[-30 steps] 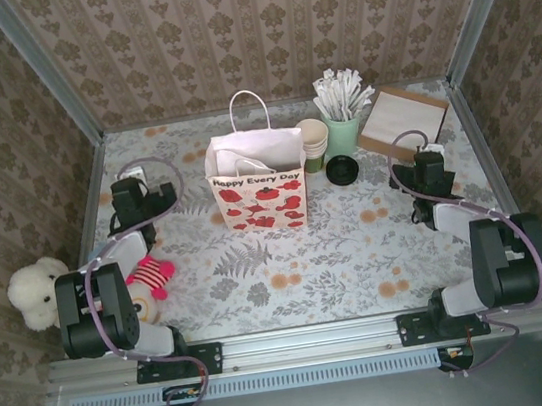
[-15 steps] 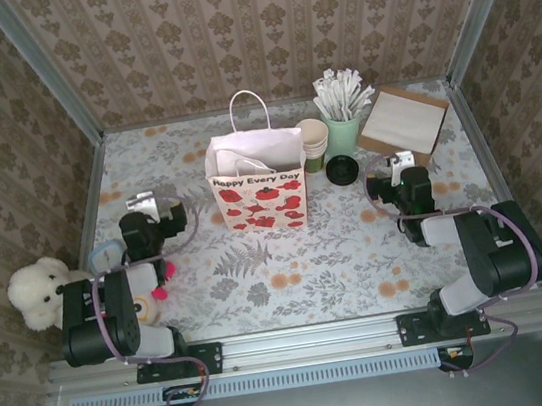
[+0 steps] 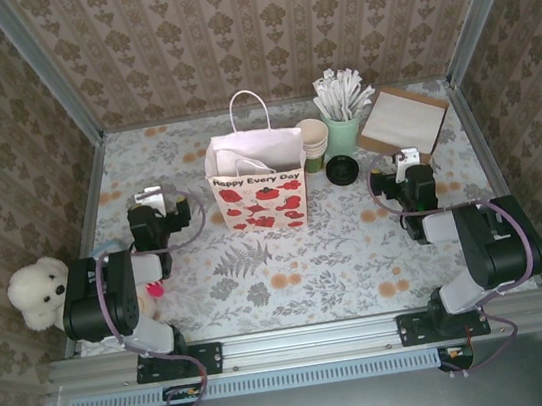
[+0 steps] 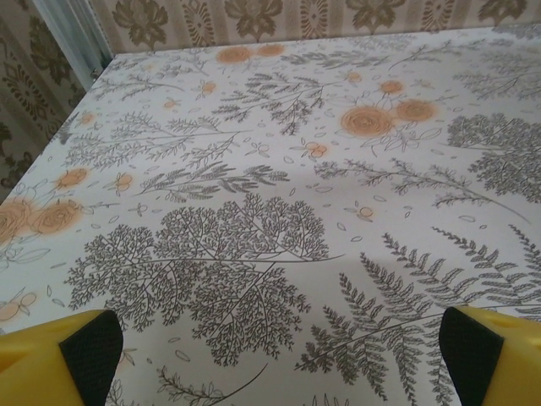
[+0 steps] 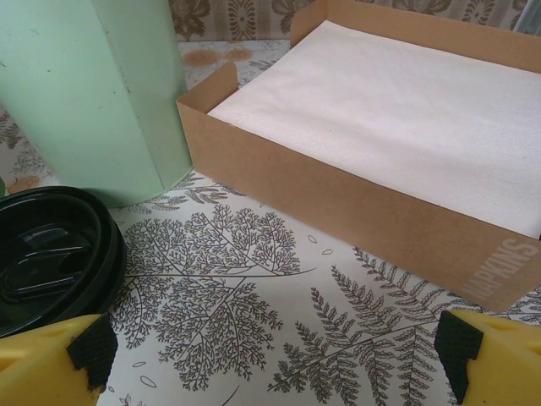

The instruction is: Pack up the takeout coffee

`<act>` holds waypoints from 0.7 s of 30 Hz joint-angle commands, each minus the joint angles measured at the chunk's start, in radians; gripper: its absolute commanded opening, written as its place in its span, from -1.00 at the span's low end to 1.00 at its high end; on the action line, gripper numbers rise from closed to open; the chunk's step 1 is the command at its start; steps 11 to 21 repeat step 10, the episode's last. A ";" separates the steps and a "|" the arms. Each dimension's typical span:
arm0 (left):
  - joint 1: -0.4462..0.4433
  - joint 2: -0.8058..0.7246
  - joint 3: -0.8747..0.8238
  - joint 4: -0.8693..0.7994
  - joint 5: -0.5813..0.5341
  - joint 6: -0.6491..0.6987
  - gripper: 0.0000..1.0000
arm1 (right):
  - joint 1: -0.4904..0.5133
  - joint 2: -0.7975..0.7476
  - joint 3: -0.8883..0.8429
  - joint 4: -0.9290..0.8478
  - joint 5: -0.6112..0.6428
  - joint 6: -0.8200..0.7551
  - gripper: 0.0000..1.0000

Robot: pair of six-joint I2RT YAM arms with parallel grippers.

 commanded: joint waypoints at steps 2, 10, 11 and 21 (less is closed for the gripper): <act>0.000 -0.010 0.005 -0.004 -0.020 0.019 1.00 | 0.002 0.004 0.014 0.027 -0.003 0.013 1.00; -0.007 -0.013 0.000 0.003 -0.035 0.021 1.00 | 0.002 0.004 0.015 0.025 -0.007 0.011 1.00; -0.007 -0.013 0.000 0.003 -0.035 0.021 1.00 | 0.002 0.004 0.015 0.025 -0.007 0.011 1.00; -0.007 -0.013 0.000 0.003 -0.035 0.021 1.00 | 0.002 0.004 0.015 0.025 -0.007 0.011 1.00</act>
